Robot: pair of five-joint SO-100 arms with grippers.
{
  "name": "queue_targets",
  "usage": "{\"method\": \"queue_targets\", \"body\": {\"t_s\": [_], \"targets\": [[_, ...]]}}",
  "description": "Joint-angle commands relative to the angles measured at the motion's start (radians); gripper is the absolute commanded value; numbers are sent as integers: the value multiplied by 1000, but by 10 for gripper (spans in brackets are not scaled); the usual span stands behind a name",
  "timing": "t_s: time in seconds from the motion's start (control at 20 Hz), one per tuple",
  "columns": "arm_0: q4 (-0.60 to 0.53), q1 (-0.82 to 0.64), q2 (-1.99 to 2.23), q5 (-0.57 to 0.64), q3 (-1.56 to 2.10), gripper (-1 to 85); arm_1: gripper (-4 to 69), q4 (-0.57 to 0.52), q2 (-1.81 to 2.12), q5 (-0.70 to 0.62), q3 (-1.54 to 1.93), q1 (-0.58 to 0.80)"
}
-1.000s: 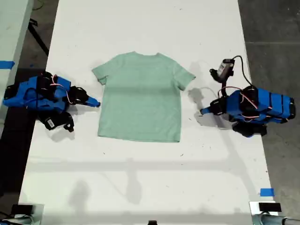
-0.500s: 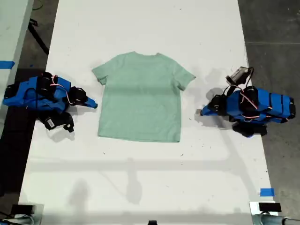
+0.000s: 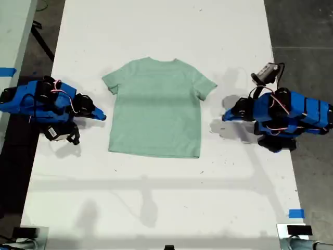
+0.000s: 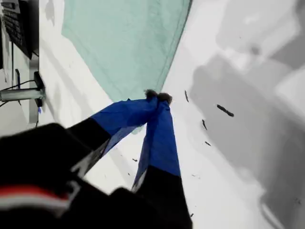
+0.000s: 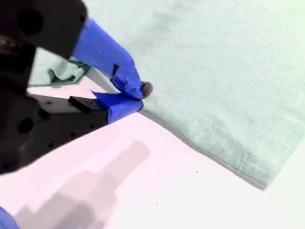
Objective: Fold t-shirt
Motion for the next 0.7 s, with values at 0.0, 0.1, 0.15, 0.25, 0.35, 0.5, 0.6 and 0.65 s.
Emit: {"method": "queue_targets", "body": {"t_s": [0.0, 0.1, 0.15, 0.25, 0.35, 0.5, 0.6, 0.65], "targets": [[-49, -26, -181, 20, -201, 0, -11, -84, -245, -115, -216, 64], [-41, -91, -270, 69, -287, 0, -11, -89, -373, -189, -325, 130], [-35, -123, -324, 94, -336, 0, -11, -83, -420, -219, -371, 167], [-3, -184, -480, 153, -482, 0, -11, -61, -508, -275, -468, 236], [58, -265, -632, 210, -635, 0, -11, -17, -606, -322, -577, 311], [127, -405, -769, 308, -781, 0, -11, 67, -779, -383, -767, 414], [176, -486, -881, 367, -868, 0, -11, 137, -917, -422, -927, 456], [202, -522, -934, 380, -908, 0, -11, 161, -974, -437, -997, 469]]}}
